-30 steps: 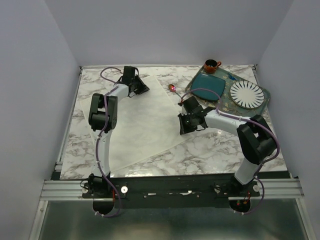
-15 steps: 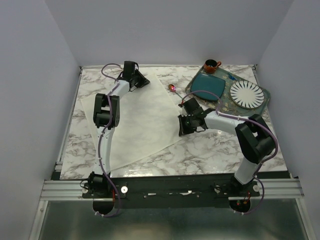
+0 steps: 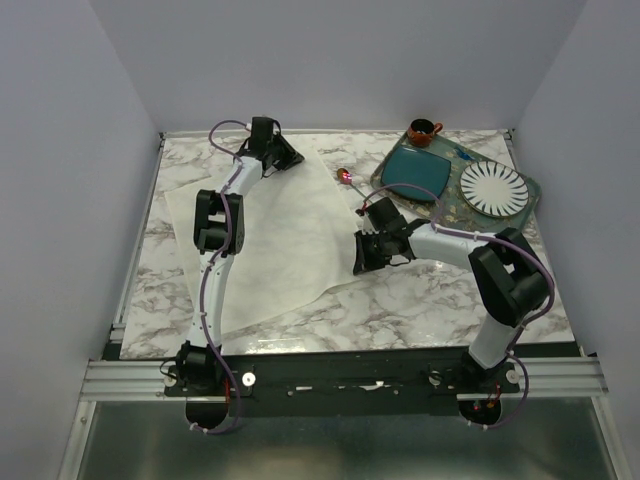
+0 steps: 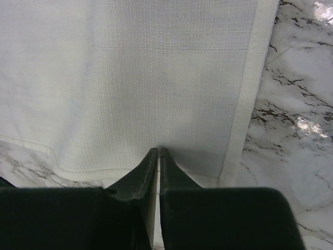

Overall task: Fold the napkin, place the utensils inside, and roll it up
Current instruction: Flatten the napkin out

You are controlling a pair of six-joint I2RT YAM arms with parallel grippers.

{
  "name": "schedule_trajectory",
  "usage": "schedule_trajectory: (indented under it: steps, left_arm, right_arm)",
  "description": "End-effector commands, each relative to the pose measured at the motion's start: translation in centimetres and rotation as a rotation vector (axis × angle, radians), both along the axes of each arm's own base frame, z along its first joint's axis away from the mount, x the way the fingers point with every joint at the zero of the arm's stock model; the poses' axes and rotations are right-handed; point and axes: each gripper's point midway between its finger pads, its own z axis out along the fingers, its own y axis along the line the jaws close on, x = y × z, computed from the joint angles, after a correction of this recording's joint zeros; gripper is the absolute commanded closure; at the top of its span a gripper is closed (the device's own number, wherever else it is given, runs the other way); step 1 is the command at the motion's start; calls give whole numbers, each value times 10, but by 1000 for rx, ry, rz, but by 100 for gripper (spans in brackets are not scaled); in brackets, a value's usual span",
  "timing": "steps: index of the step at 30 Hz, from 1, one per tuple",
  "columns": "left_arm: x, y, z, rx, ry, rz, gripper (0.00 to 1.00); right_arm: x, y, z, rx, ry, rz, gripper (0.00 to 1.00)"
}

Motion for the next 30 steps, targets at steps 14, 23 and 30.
schedule_trajectory:
  steps: [14, 23, 30]
  left_arm:
    - [-15, 16, -21, 101, 58, -63, 69]
    - [-53, 41, 74, 214, 1, -106, 32]
    - [-198, 120, 129, 456, 117, 116, 20]
  right_arm:
    - [-8, -54, -18, -233, -4, -32, 88]
    - [11, -39, 25, -153, -97, 17, 74]
    - [-6, -17, 63, -51, -167, 69, 37]
